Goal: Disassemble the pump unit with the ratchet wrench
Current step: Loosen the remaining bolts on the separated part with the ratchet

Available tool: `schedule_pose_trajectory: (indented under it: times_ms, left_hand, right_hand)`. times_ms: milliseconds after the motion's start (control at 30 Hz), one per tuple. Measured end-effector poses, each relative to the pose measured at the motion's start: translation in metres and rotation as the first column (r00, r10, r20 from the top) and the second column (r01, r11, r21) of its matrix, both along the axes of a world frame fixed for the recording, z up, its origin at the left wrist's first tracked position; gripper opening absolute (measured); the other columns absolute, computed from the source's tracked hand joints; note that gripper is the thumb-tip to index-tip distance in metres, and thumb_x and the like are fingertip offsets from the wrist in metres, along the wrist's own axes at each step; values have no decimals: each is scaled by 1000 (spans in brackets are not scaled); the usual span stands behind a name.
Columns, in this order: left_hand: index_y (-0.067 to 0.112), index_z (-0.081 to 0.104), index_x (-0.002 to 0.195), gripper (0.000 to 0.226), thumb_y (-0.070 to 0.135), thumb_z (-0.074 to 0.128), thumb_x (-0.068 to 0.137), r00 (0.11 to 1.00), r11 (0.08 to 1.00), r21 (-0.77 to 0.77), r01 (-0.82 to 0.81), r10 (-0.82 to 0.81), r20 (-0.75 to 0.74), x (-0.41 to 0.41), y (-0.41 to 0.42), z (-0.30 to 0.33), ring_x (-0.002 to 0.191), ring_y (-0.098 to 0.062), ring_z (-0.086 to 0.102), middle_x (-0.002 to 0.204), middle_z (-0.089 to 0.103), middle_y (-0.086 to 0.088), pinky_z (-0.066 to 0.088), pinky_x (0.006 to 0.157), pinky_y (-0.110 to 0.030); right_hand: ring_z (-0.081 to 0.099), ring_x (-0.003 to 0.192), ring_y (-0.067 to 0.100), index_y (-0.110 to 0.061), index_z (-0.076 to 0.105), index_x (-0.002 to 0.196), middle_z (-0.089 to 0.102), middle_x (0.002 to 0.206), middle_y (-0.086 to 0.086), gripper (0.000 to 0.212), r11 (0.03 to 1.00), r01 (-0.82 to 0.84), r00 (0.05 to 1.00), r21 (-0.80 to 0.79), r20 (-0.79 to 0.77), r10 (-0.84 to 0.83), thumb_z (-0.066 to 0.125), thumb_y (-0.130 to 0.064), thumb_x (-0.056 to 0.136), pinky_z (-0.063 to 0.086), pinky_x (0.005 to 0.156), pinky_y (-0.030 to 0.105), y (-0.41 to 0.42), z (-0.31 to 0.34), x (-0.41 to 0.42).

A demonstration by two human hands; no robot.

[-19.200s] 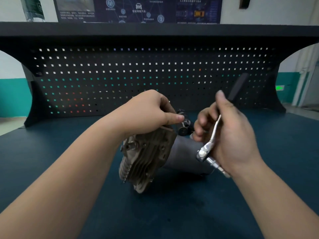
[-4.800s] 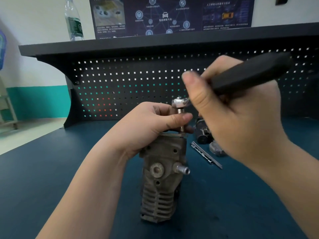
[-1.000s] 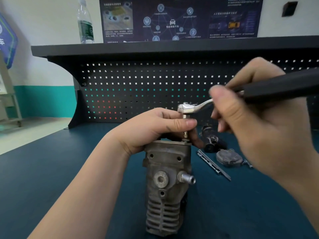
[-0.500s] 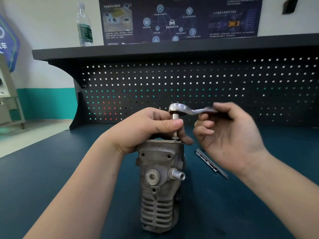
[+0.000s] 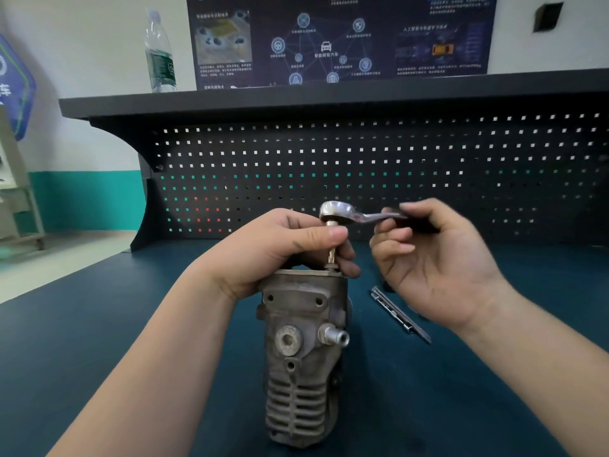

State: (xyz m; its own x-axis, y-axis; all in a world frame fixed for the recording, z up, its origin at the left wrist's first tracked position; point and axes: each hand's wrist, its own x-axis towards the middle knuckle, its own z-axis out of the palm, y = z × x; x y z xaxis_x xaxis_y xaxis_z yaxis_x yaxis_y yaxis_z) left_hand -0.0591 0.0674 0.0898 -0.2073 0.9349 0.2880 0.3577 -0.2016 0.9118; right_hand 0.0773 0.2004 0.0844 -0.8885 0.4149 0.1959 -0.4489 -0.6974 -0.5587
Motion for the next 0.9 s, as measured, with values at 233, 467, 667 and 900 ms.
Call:
schedule_pose_trajectory:
  times_ms: [233,467,667,900]
  left_hand:
    - [15,76,70,19,31,68,74,999,1000,-14,-13,13,37,5,0,4,71,-15,72,74,75,-8,57,71,-27]
    - [22,78,93,19,27,69,77,998,999,-10,48,-48,43,5,-2,2,84,-13,71,90,76,-7,56,73,-24]
    - [16,78,81,19,28,63,81,999,1000,-26,-15,16,35,4,-1,2,80,-14,71,85,76,-7,56,75,-25]
    - [14,78,80,17,24,64,79,1000,1000,-7,14,-14,26,4,0,3,82,-15,71,85,76,-7,57,78,-26]
  right_hand:
    - [57,45,16,-15,54,70,59,57,6,24,324,672,733,666,-534,-422,59,-21,92,41,42,26,-11,2,14]
    - [54,43,16,-7,55,71,58,56,9,15,553,529,848,644,-386,-362,61,-14,84,39,41,23,-13,10,17]
    - [45,43,9,-4,53,71,49,62,6,7,993,-7,1000,-114,4,7,55,-10,73,36,35,17,0,-10,-8]
    - [60,47,16,-18,56,74,60,61,6,23,-29,742,596,670,-679,-429,58,-29,94,43,43,28,-12,1,18]
